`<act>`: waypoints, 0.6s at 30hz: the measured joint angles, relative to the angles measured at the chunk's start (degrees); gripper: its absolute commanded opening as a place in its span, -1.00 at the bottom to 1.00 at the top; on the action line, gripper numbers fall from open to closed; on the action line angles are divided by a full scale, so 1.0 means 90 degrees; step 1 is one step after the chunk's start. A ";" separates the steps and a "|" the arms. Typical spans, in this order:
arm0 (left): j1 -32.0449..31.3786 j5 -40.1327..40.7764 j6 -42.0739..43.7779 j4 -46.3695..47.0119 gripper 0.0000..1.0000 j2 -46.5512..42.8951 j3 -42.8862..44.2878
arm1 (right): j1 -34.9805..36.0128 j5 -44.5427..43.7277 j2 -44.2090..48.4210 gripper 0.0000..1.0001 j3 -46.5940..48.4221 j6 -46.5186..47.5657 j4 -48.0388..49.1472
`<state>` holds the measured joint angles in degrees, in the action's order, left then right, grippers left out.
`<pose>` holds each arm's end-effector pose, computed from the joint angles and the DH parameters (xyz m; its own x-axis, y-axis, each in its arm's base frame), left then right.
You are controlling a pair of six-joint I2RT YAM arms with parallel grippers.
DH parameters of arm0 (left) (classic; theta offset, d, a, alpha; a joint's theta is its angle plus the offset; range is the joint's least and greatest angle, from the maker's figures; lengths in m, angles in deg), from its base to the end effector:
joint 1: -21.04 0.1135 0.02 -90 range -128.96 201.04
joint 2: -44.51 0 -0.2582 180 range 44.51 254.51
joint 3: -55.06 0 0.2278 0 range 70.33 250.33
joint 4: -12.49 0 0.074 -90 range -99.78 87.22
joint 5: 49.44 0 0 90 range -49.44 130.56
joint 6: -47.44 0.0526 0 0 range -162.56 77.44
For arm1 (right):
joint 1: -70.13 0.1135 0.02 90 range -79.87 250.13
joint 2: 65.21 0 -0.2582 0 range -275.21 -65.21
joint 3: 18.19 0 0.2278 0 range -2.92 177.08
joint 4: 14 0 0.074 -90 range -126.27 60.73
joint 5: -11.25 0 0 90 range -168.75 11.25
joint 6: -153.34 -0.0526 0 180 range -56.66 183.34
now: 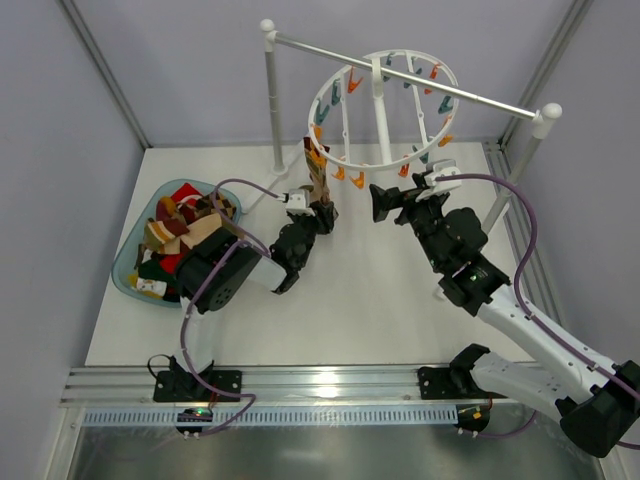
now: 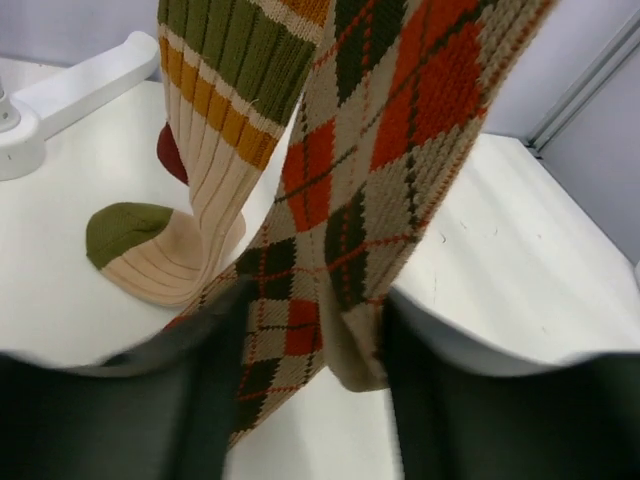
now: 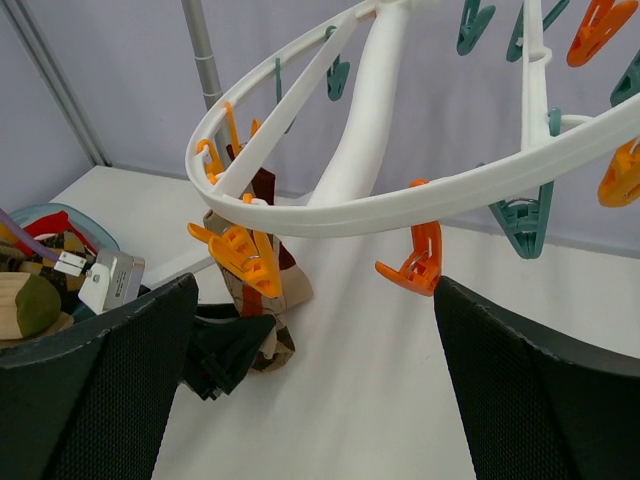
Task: Remove the socks clipped to the hanger
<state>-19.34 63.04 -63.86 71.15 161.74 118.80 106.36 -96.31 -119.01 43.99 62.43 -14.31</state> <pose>0.3145 -0.2411 0.1710 -0.0481 -0.3997 -0.9154 0.3124 0.8644 -0.3939 0.1834 0.1147 0.3725 0.1081 0.0980 -0.9893 -0.3243 0.9442 0.0581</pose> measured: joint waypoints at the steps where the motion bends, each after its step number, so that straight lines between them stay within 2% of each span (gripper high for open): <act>1: 0.0000 0.0000 -0.0022 0.0000 -0.30 0.0000 0.0000 | -0.0002 0.0000 0.0002 0.99 -0.0002 -0.0007 -0.0002; 3: 0.0000 -0.0002 -0.0070 0.0002 -0.64 0.0000 0.0000 | -0.0010 0.0000 0.0010 0.99 -0.0002 -0.0012 0.0000; 6: 0.0000 -0.0005 -0.0097 0.0027 -0.96 -0.0002 -0.0061 | -0.0010 0.0002 0.0012 0.99 -0.0005 -0.0012 -0.0002; 7: 0.0000 -0.0012 -0.0107 0.0034 -1.00 -0.0007 -0.0107 | -0.0010 0.0005 0.0019 0.99 -0.0005 -0.0012 -0.0002; 13: -0.0075 -0.0017 -0.0036 0.0039 -1.00 -0.0282 -0.0619 | -0.0019 0.0078 0.0085 0.99 -0.0012 -0.0012 -0.0024; 18: -0.0437 -0.0117 0.0272 0.0041 -1.00 -0.0804 -0.0942 | -0.0027 0.0287 0.0155 0.99 -0.0012 -0.0012 -0.0056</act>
<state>-23.28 61.99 -61.41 71.53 154.51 110.31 106.12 -93.73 -117.61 43.88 62.32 -14.81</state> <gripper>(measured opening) 0.005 0.996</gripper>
